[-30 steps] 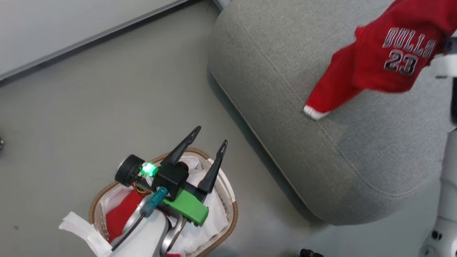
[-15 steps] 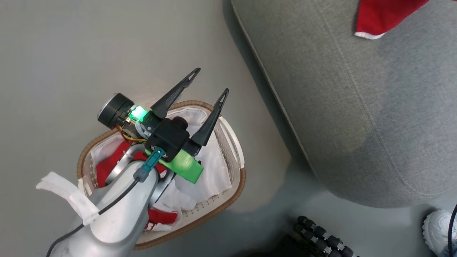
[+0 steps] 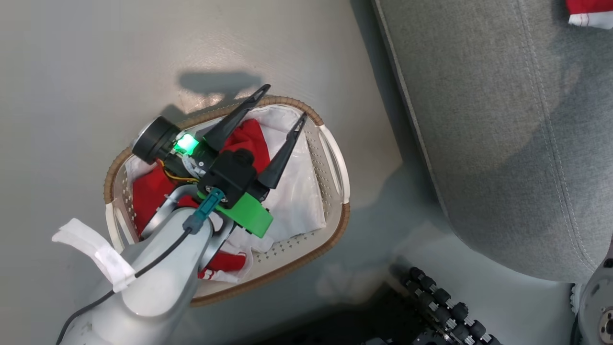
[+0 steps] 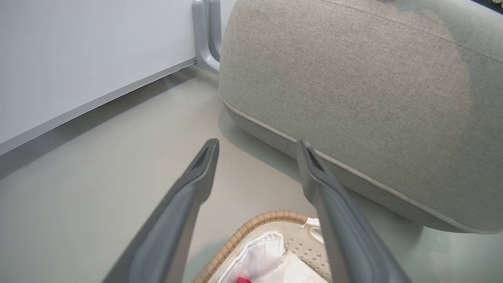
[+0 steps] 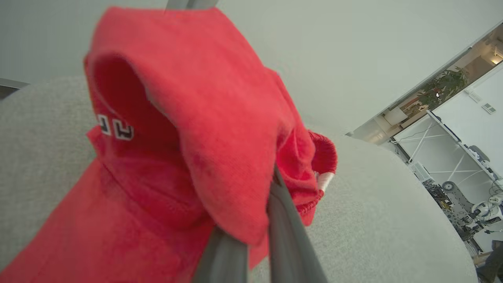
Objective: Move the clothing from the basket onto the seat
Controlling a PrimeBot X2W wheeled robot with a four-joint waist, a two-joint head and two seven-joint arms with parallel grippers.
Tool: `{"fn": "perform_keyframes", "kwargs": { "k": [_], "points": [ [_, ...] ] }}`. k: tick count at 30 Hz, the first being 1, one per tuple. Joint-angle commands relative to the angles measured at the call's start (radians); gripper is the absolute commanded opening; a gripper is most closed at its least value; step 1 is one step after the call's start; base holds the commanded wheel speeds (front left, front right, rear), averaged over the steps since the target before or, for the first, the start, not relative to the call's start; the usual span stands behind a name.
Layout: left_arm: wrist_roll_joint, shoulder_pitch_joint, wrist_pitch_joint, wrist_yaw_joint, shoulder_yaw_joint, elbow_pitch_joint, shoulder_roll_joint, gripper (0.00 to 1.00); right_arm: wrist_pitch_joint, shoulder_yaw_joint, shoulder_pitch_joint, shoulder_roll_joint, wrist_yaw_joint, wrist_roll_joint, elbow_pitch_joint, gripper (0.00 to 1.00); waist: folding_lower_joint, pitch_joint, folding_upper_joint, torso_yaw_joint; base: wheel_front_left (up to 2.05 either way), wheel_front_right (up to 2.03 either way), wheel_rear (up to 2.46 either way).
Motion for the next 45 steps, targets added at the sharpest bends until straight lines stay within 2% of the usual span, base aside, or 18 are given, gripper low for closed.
{"fn": "perform_keyframes", "kwargs": {
  "k": [1, 3, 4, 5, 13, 23, 35, 45],
  "points": [
    [-0.009, 0.007, -0.006, 0.005, 0.004, 0.005, 0.009, 1.0, 0.0, -0.005, 0.018, -0.005, -0.001, -0.009, -0.002, 0.06, -0.0002, -0.008, -0.0001, -0.005, 0.0, 0.0, 0.0],
    [-0.017, 0.014, -0.007, 0.008, 0.008, 0.012, 0.011, 1.0, 0.0, -0.004, 0.042, 0.007, -0.001, -0.006, 0.005, 0.39, -0.0002, -0.019, -0.0001, -0.012, 0.0, 0.0, 0.0],
    [-0.02, 0.016, -0.008, 0.01, 0.01, 0.013, 0.011, 1.0, 0.0, -0.001, 0.051, 0.011, -0.001, -0.003, 0.007, 0.62, -0.0002, -0.024, -0.0001, -0.015, 0.0, 0.0, 0.0],
    [-0.023, 0.018, -0.008, 0.011, 0.011, 0.016, 0.008, 1.0, 0.0, 0.001, 0.062, 0.011, -0.001, 0.002, 0.005, 1.0, -0.0002, -0.031, -0.0001, -0.017, 0.0, 0.0, 0.0],
    [-0.045, 0.045, -0.008, 0.019, 0.019, 0.023, -0.02, 1.0, 0.0, 0.018, 0.175, 0.021, -0.001, 0.026, -0.008, 1.0, -0.0002, -0.111, -0.0001, -0.027, 0.0, 0.0, 0.0],
    [-0.082, 0.144, -0.007, 0.03, 0.085, -0.01, -0.062, 1.0, 0.0, 0.074, 0.318, 0.037, -0.001, 0.074, -0.051, 1.0, -0.0002, -0.292, -0.0001, 0.001, 0.0, 0.0, 0.0],
    [-0.107, 0.324, -0.006, 0.028, 0.243, -0.027, -0.152, 1.0, 0.0, 0.198, 0.37, 0.036, -0.001, 0.117, -0.057, 1.0, -0.0002, -0.554, -0.0001, 0.135, 0.0, 0.0, 0.0],
    [-0.114, 0.466, -0.006, 0.058, 0.441, -0.057, -0.188, 1.0, 0.0, 0.338, 0.44, 0.095, -0.001, 0.206, -0.077, 1.0, -0.0002, -0.655, -0.0001, 0.23, 0.0, 0.0, 0.0]
  ]
}}
